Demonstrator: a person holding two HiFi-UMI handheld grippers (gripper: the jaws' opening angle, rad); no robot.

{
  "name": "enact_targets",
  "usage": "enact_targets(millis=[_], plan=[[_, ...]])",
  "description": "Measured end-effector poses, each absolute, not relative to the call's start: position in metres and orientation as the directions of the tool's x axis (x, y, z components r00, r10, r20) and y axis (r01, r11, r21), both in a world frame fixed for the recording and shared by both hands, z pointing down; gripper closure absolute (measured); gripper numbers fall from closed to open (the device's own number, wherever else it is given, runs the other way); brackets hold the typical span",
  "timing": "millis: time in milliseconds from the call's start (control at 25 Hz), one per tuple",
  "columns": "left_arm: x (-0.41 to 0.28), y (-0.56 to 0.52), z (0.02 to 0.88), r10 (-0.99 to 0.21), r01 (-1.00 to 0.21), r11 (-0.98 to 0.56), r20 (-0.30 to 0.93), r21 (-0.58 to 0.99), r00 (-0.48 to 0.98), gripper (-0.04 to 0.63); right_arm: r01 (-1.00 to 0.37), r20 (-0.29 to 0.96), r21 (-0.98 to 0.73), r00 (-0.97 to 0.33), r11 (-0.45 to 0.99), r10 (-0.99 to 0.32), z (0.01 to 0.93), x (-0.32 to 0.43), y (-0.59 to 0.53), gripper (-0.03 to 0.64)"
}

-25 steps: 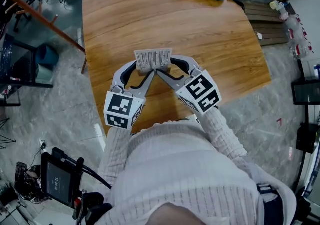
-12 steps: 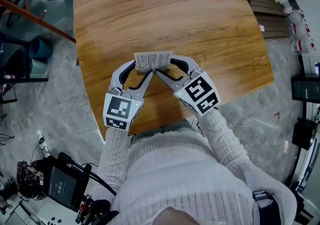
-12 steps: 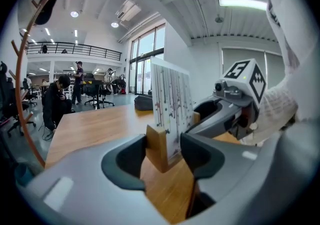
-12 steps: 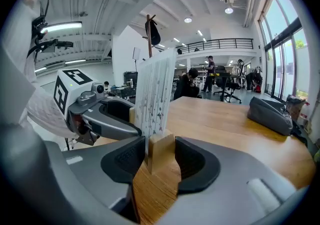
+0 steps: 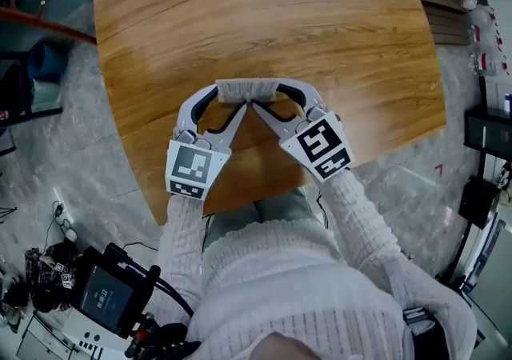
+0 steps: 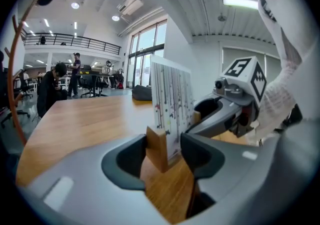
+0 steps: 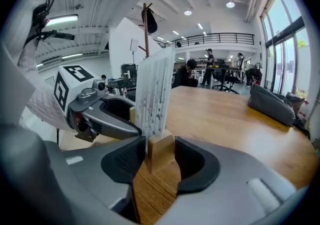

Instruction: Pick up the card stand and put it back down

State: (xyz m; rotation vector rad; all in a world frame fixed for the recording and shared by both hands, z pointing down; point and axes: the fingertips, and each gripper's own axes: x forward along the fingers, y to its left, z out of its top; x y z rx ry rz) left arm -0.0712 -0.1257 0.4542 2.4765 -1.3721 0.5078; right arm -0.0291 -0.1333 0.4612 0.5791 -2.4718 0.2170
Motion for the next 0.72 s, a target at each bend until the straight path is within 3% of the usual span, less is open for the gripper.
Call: enact_targets(millis=[720], plan=[[-0.064,-0.128,0.498,-0.725,-0.85,-0.527,0.521,0.002,0.451,0.376,-0.448,0.598,-0.053,-0.73,0.892,-0.331,0.508,-0.025,-0.135,0.43]])
